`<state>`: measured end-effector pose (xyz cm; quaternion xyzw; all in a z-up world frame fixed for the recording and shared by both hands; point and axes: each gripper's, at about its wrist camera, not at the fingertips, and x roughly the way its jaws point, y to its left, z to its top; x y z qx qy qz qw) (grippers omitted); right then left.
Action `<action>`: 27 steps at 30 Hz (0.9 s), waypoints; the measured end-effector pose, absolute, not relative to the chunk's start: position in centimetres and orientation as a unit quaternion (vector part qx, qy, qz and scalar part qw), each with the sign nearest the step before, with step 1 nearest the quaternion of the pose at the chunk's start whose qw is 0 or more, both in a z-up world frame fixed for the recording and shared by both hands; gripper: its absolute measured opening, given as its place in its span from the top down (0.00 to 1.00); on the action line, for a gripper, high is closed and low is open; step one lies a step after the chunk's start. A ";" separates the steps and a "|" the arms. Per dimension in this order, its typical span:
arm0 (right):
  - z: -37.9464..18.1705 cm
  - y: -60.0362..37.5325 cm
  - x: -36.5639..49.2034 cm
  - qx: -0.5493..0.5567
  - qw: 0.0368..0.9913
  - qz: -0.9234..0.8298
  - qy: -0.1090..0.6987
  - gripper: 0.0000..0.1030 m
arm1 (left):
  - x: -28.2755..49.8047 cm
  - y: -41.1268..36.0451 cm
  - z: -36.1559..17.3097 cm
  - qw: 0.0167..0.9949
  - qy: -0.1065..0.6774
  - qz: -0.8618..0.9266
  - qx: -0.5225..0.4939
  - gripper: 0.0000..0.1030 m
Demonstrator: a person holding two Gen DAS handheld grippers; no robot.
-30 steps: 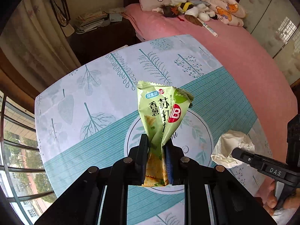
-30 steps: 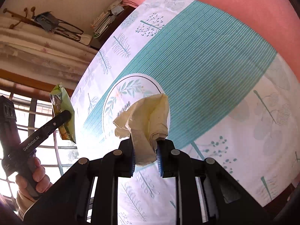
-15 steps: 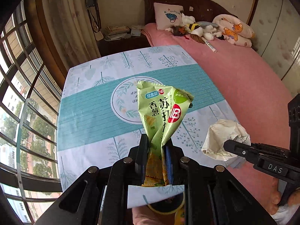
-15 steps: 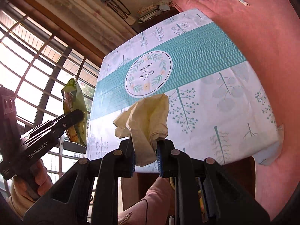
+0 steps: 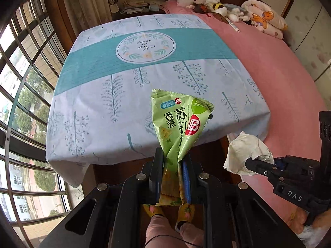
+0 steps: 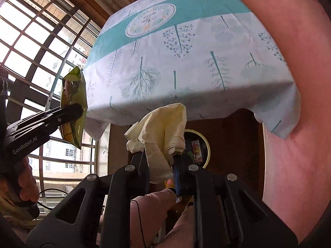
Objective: Collect trash
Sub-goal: 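Carry the white paper and cracker packet from the table over the bin, then open both tools over the bin to drop the paper and packet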
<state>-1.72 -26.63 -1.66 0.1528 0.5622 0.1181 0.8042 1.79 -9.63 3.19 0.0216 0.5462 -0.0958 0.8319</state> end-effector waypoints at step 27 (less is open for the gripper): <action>-37.6 -23.0 -3.3 0.127 0.728 0.053 0.672 0.85 | 1.2 -6.2 -34.0 0.744 0.662 -0.090 -0.016 0.77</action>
